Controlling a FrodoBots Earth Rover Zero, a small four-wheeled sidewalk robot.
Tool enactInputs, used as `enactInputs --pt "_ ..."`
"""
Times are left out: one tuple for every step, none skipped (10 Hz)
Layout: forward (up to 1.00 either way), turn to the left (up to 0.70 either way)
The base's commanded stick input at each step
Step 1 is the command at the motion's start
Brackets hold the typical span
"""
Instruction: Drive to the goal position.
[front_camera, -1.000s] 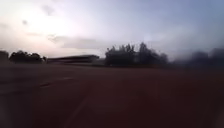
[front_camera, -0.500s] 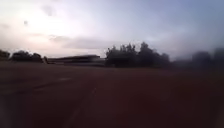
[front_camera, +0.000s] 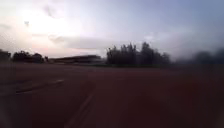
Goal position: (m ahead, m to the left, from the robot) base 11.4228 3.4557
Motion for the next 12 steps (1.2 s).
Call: enactInputs --pt "0.70 0.00" --pt "0.70 0.00" --pt "0.70 0.00" --pt "0.70 0.00" --pt "0.70 0.00" --pt "0.70 0.00" --pt "0.70 0.00" --pt "0.70 0.00" --pt "0.70 0.00" --pt "0.70 0.00" --pt "0.70 0.00" --pt "0.70 0.00"
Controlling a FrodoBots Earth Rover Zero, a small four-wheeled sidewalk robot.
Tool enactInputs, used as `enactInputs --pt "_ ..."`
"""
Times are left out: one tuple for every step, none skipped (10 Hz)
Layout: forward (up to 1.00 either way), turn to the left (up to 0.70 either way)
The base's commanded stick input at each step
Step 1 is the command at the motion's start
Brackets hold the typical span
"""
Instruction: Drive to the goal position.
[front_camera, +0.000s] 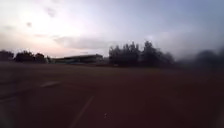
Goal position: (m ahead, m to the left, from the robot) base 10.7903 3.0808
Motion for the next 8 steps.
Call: enactInputs --pt "0.70 0.00" --pt "0.70 0.00" --pt "0.70 0.00" --pt "0.70 0.00" --pt "0.70 0.00" --pt "0.70 0.00" --pt "0.70 0.00" --pt "0.70 0.00"
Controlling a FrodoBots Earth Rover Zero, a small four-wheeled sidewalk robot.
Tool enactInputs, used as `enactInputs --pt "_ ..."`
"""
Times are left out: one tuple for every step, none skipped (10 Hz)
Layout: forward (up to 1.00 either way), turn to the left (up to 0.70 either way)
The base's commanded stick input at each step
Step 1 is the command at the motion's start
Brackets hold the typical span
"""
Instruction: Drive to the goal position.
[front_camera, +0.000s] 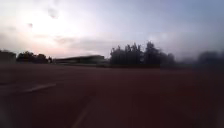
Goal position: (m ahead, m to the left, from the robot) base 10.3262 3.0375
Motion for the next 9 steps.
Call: enactInputs --pt "0.70 0.00" --pt "0.70 0.00" --pt "0.70 0.00" --pt "0.70 0.00" --pt "0.70 0.00" --pt "0.70 0.00" --pt "0.70 0.00" --pt "0.70 0.00" --pt "0.70 0.00"
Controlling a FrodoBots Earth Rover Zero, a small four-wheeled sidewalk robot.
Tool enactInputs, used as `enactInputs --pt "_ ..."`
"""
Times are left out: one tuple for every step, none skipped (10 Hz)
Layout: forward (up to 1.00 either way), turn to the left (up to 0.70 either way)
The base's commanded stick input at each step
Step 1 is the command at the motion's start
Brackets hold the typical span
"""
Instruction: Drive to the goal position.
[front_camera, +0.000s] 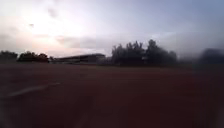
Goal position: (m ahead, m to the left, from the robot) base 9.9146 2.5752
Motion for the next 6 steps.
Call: enactInputs --pt "0.70 0.00" --pt "0.70 0.00" --pt "0.70 0.00" --pt "0.70 0.00" --pt "0.70 0.00" --pt "0.70 0.00"
